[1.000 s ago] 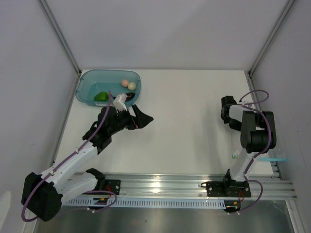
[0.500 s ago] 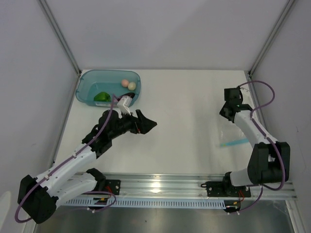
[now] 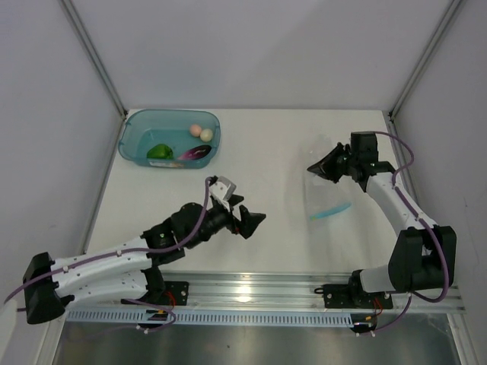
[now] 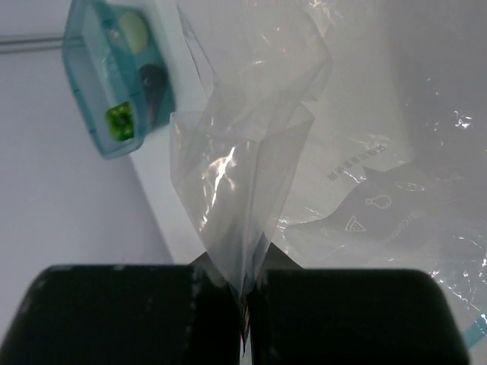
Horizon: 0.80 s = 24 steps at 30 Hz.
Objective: Place the food in the zip-top bag and seal the zipper
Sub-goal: Pick up the zipper food storage bag at the center of the board.
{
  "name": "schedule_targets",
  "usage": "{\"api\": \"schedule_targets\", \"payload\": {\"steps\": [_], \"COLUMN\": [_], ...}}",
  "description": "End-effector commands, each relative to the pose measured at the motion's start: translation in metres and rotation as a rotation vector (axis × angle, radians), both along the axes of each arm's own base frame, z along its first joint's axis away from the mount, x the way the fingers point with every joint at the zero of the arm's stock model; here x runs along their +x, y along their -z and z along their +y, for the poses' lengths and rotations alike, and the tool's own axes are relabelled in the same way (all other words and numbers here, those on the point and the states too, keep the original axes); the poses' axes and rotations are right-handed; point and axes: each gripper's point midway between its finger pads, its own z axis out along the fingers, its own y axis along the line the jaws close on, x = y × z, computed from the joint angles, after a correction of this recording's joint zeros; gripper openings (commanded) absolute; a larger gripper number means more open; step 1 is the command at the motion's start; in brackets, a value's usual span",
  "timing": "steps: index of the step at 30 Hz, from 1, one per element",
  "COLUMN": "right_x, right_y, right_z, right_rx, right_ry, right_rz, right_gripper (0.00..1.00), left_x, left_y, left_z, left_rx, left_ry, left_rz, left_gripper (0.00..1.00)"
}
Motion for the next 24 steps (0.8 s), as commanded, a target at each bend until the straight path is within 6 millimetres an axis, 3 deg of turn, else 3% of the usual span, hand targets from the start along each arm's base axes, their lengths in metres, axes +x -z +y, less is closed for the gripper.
{"api": "schedule_targets", "payload": {"steps": [1,10,19,24], "right_x": [-0.004,-0.016,-0.025,-0.030], "right_y": [-0.045,-0.113,-0.116,-0.118], "right_z": [0.033,0.064,0.084,0.090], "right_rx": [0.220,0.391,0.482,0.502], "right_ry": [-0.082,-0.062,-0.054,-0.069], "right_rz": [-0.015,0.006,0.073,0.072], "right_gripper": [0.00,0.00,0.00,0.00], "left_x": [0.016,0.015,0.006,0.012], "left_y": [-0.002,0.009,0.014,0.022], "left_z": [0.005,-0.023,-0.031,-0.022], "left_rx": [0.047,0.137,0.101,0.150], "left_ry": [-0.137,-0.228,-0.204,-0.265], "left_rz": [-0.155,-0.308,-0.386,-0.382], "left_gripper": [0.94,0.92,0.90,0.85]}}
